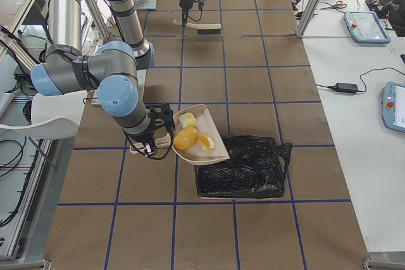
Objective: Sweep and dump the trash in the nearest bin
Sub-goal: 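Lift loaded dustpan toward edge bin with right gripper while left withdraws brush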
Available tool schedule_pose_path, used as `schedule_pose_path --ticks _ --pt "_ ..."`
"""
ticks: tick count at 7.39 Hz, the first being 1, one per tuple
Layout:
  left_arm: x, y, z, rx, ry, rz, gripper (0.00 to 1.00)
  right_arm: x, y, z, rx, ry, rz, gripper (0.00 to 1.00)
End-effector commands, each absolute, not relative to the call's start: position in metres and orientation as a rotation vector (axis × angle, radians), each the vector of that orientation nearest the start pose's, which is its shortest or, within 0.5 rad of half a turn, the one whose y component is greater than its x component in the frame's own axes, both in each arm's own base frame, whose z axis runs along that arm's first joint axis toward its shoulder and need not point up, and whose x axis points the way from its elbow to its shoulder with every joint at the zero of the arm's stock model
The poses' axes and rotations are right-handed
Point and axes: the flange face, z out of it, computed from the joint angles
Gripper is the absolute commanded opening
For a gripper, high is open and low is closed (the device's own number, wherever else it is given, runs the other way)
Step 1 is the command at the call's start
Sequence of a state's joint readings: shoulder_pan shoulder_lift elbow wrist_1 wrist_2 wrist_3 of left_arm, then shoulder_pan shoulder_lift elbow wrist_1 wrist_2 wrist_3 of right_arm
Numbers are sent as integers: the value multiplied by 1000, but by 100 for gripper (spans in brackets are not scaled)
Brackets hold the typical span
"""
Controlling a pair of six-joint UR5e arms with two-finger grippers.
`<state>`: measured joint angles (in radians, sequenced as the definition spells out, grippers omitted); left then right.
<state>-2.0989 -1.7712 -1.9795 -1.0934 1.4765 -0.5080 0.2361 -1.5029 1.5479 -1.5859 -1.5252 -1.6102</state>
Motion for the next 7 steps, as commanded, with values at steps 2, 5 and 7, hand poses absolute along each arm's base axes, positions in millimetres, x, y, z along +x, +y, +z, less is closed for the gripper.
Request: schedule_pose_path --ticks 2,5,7 --pt "-374 -357 231 24 3137 288 1 -476 -253 479 -293 3107 60 13" --pt "-375 -359 224 12 3133 296 2 -489 -261 471 -202 3077 99 14" --pt "-375 -359 224 21 3133 296 64 -500 -269 452 -136 3053 154 13"
